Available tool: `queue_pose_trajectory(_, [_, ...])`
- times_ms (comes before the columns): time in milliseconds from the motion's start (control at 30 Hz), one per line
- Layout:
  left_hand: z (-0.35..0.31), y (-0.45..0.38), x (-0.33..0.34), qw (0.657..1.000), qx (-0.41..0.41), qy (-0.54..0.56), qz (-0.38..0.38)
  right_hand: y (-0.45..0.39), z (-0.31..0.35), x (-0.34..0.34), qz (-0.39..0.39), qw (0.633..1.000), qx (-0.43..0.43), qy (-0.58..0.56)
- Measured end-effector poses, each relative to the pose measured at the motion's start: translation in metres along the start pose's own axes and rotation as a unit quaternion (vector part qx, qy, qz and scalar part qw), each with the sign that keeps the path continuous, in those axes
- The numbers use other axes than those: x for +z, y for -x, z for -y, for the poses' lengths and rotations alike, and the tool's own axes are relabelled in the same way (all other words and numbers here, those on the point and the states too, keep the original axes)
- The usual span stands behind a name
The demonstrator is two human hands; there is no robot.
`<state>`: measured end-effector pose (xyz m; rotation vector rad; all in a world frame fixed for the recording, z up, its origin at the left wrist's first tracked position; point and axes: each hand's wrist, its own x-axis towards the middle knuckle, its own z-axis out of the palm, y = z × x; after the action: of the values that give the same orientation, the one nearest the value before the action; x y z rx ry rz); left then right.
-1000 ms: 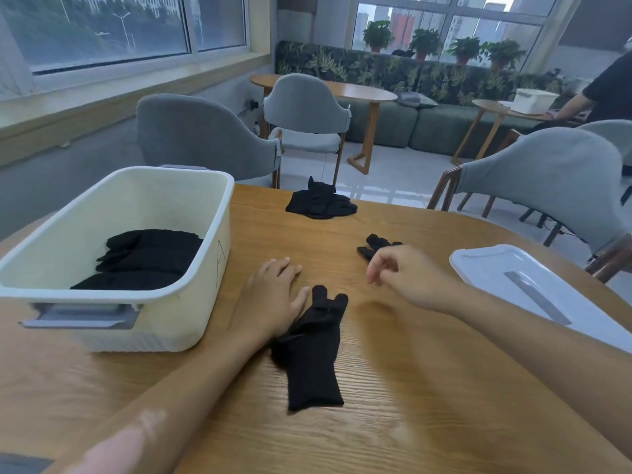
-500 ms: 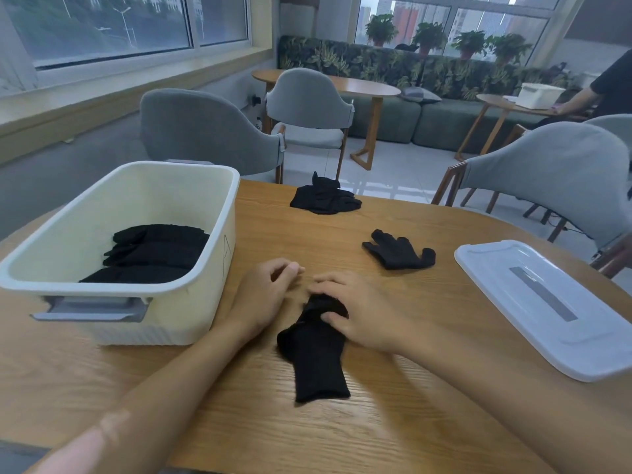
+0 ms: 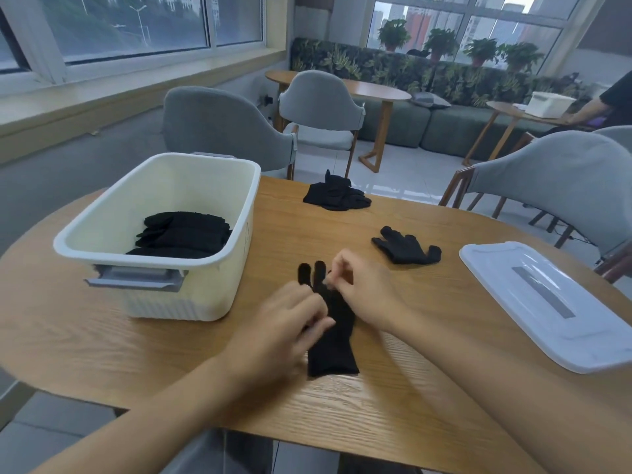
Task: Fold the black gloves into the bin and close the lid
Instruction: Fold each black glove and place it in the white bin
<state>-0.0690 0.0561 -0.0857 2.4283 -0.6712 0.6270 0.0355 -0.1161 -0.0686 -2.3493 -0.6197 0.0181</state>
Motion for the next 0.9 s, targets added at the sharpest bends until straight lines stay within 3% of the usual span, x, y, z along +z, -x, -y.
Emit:
queue_pose_trajectory(100, [-0.005, 0.004, 0.013, 0.994, 0.074, -0.034, 0.067, 0.002, -0.007, 0.000, 0.063, 0.998, 0.008, -0.007])
queue_pose_trajectory(300, [0.001, 0.007, 0.027, 0.976, -0.089, -0.060, 0.188, 0.001, -0.044, -0.016, -0.071, 0.984, 0.059, 0.150])
queue_pose_trajectory(433, [0.011, 0.001, 0.028, 0.957, -0.102, -0.080, 0.259, -0.004, -0.068, -0.026, -0.020, 0.962, 0.188, 0.198])
queue_pose_trajectory(533, [0.017, 0.000, 0.029, 0.948, -0.102, -0.107, 0.281, -0.010, -0.076, -0.025, 0.016, 0.953, 0.212, 0.218])
queue_pose_trajectory(633, [0.019, 0.002, 0.031, 0.952, -0.092, -0.120, 0.267, -0.018, -0.081, -0.021, -0.020, 0.947, 0.218, 0.233])
queue_pose_trajectory(733, [0.017, 0.004, 0.033, 0.957, -0.094, -0.117, 0.248, -0.021, -0.077, -0.027, -0.127, 0.961, 0.171, 0.179])
queue_pose_trajectory(800, [0.017, 0.005, 0.033, 0.959, -0.097, -0.111, 0.241, -0.020, -0.065, -0.038, -0.209, 0.965, 0.153, 0.050])
queue_pose_trajectory(900, [0.017, 0.005, 0.032, 0.961, -0.101, -0.099, 0.239, -0.024, -0.051, -0.060, -0.265, 0.940, 0.182, -0.110])
